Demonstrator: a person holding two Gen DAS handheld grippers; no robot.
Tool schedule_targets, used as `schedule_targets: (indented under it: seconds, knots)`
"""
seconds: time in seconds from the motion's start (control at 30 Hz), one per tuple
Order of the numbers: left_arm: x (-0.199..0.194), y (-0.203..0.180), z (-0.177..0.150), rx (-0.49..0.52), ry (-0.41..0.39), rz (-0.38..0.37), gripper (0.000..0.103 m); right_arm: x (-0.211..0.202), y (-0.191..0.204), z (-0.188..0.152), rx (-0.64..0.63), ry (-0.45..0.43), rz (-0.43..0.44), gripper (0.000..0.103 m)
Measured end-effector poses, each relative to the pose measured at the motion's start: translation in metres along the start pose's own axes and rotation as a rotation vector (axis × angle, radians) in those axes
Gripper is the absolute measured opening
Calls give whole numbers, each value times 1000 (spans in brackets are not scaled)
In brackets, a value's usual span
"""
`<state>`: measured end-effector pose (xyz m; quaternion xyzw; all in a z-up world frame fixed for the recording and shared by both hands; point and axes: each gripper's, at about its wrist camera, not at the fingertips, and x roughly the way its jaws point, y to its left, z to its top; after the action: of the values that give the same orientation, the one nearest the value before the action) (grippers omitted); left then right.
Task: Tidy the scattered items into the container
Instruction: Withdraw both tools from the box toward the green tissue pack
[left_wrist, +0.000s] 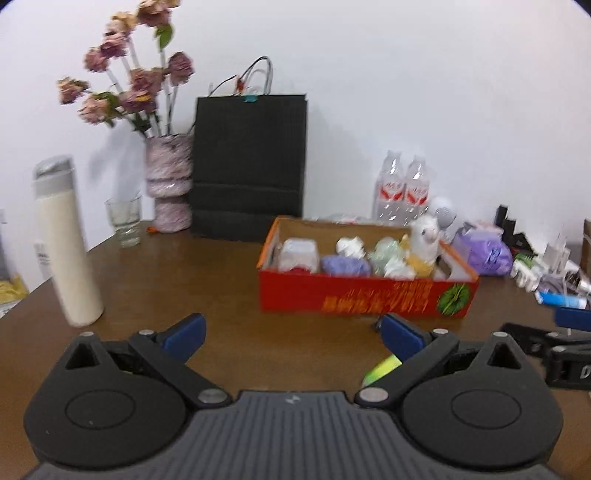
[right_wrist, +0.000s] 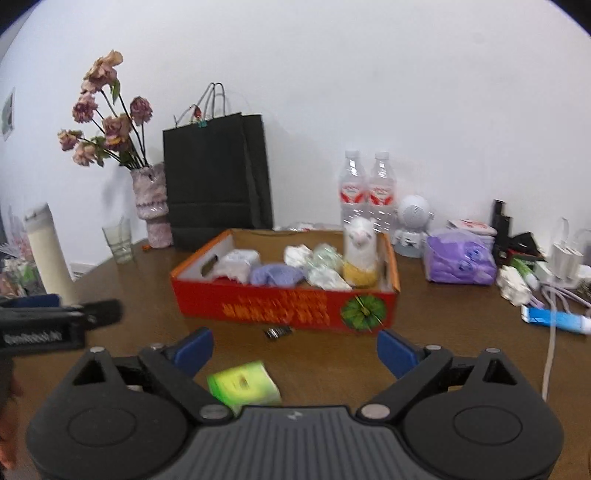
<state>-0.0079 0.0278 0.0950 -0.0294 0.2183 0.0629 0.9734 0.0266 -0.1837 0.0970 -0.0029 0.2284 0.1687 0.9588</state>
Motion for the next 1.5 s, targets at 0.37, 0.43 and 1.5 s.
schedule_targets:
  seconds: [0.37,0.43,1.5]
  knots:
    - [-38,6,-92,63,58,-56,103,-49,-2,-96,43,-11,-23,99]
    - [-42,2,-100,106,54,-72,103,-50,-2,-103,53,14,-10,100]
    - [62,16,-52,111,181,-86,66,56,26,-61,-27,194,81,92]
